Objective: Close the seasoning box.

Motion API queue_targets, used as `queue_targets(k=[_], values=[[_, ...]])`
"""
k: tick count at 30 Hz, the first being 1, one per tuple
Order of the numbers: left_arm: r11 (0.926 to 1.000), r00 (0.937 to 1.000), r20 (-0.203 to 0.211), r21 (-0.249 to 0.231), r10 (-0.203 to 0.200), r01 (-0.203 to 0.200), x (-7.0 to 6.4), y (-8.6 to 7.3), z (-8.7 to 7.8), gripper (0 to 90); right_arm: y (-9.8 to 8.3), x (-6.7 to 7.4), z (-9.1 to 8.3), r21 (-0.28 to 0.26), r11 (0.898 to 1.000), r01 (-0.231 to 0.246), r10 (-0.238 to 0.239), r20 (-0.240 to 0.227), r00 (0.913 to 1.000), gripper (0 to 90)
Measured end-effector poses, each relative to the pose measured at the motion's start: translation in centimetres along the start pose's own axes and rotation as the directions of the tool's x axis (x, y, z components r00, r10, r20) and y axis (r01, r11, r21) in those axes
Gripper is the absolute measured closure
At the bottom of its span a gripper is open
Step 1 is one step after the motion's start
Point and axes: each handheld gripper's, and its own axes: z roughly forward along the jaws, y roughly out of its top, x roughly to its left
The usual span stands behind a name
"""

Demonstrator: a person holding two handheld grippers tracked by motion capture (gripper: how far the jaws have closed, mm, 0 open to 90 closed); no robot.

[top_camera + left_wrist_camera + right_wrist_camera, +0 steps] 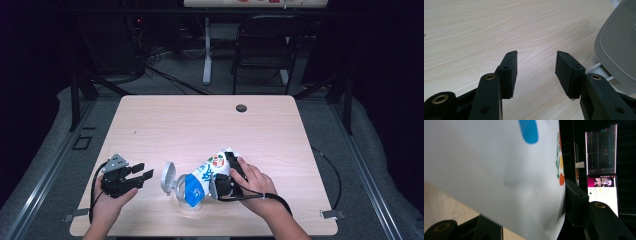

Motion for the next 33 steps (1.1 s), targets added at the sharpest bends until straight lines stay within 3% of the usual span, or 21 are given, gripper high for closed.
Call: queue_targets(k=[33], values=[[1.0, 1.0, 0.0, -0.002, -0.001, 0.001, 0.05, 0.0, 0.0, 53.1, 0.35, -0.24, -0.16, -0.008, 0.998, 0.07, -0.07, 0.028, 0.9972, 51.0]])
